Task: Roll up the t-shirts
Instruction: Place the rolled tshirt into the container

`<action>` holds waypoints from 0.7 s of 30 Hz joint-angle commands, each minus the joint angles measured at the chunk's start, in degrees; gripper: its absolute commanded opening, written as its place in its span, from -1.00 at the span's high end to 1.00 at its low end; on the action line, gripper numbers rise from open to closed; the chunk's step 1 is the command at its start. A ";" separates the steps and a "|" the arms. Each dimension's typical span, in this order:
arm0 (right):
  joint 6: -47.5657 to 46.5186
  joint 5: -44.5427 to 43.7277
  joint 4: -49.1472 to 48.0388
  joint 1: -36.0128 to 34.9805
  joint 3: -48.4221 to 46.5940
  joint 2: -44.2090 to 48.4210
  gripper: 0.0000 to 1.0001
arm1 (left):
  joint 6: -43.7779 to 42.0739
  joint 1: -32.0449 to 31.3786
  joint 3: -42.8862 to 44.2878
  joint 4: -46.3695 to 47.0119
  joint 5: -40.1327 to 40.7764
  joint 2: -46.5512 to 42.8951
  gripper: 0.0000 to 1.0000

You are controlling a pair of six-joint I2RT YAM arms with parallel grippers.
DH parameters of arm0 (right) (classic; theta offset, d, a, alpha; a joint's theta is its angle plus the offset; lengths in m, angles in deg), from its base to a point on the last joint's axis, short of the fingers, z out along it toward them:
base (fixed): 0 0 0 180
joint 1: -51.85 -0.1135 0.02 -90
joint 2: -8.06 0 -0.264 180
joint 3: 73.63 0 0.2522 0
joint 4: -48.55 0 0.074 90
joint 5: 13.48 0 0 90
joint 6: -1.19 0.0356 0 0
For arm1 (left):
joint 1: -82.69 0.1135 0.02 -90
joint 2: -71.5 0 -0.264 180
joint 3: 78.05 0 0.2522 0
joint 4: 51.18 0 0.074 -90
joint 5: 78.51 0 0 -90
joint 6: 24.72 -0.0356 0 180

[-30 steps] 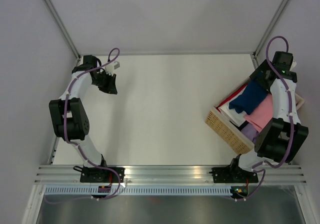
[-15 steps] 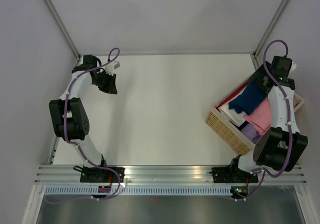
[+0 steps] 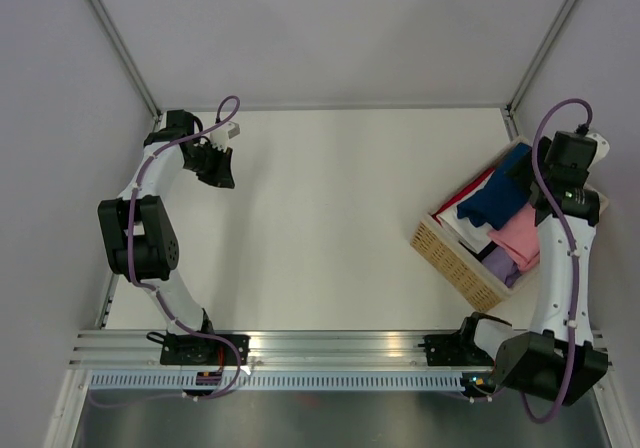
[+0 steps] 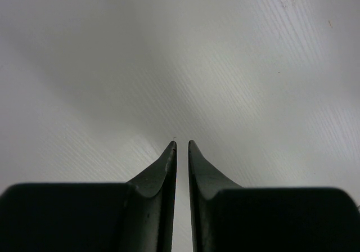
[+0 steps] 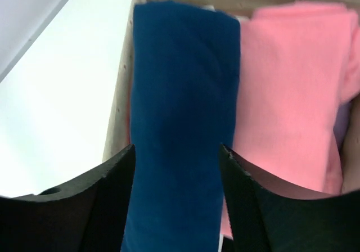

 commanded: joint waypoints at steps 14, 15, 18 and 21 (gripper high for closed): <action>14.54 4.21 -2.34 -0.11 19.56 10.83 0.52 | -2.02 0.23 1.40 -0.33 -1.05 -1.22 0.64; 15.15 4.82 -2.78 -0.11 20.53 10.22 0.52 | -2.02 0.15 1.49 -0.33 -0.88 -1.05 0.64; 15.42 3.69 -2.78 -0.11 21.24 10.73 0.52 | -2.02 0.15 1.40 -0.33 -0.87 -1.04 0.64; 15.07 1.05 -2.26 -0.11 20.54 12.23 0.50 | -2.02 0.15 1.40 -0.33 -0.79 -0.87 0.64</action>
